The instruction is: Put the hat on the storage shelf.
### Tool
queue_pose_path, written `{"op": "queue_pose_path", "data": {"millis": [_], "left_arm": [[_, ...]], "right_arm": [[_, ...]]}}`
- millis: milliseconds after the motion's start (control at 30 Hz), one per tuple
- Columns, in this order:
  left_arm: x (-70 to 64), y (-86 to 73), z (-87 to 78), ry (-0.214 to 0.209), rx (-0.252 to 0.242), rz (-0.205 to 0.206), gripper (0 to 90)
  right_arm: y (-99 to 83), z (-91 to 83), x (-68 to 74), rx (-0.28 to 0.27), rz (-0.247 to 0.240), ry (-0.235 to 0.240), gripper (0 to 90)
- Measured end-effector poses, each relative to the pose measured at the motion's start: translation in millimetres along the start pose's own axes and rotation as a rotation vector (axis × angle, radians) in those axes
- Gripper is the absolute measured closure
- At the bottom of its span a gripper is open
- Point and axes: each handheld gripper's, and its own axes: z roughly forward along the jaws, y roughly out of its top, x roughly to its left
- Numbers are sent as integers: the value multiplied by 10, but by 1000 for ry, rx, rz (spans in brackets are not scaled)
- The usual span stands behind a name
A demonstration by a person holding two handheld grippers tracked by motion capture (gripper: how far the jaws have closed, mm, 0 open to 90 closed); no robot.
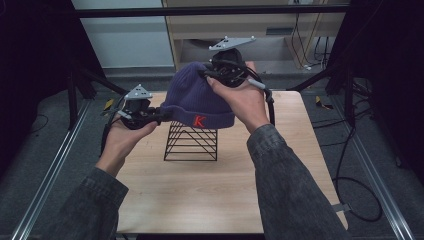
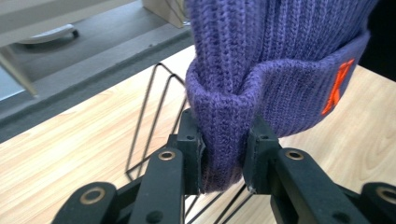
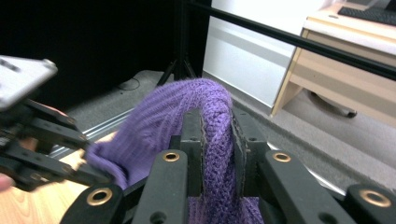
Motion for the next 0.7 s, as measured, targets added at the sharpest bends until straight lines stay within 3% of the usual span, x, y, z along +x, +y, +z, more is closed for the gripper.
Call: {"op": "queue_pose_path", "data": {"millis": [367,700], "left_arm": [[153,-57,-19,48,24,-23,714],[147,-100,23,61,52,1,713]], "right_arm": [[-94,286,-31,42,18,-11,769],[-163,354,-41,60,16,-7,768]]}}
